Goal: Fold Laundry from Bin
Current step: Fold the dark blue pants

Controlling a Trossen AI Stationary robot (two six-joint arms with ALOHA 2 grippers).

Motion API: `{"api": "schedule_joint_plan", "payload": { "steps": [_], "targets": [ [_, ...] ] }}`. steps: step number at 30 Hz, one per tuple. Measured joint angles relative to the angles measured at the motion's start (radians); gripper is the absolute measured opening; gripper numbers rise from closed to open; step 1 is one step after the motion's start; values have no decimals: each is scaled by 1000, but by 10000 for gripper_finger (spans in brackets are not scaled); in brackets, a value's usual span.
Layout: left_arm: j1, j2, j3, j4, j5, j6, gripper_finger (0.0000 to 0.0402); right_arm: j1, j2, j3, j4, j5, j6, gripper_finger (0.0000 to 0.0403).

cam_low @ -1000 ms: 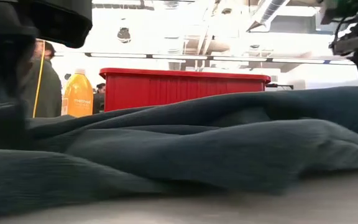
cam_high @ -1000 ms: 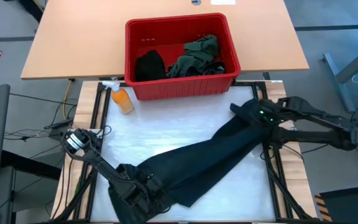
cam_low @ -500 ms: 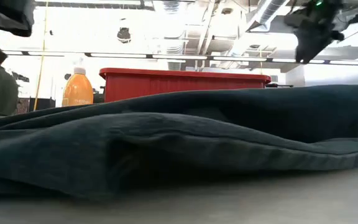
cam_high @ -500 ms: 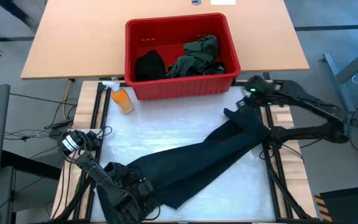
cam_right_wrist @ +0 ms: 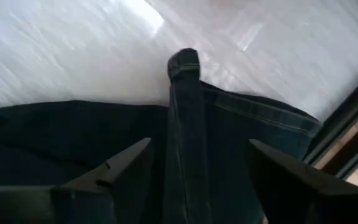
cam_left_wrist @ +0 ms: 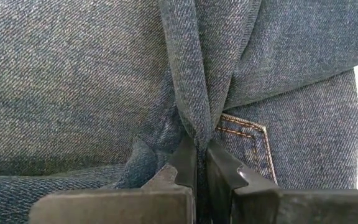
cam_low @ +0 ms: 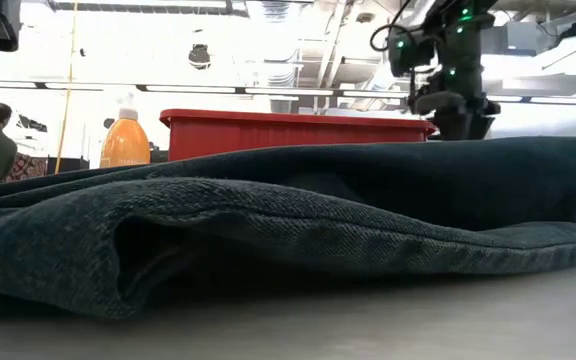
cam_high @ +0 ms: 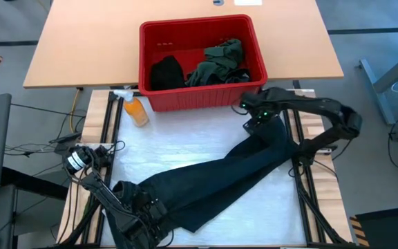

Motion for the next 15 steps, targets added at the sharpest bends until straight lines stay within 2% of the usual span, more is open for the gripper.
{"api": "schedule_joint_plan", "payload": {
  "steps": [7,15],
  "targets": [
    [0,0,0,25,-3,-3,0,-3,77,-35,42,-1,-45,286],
    [-2,0,0,30,-17,-29,0,-46,79,-176,131,-59,-60,282]
  ]
}}
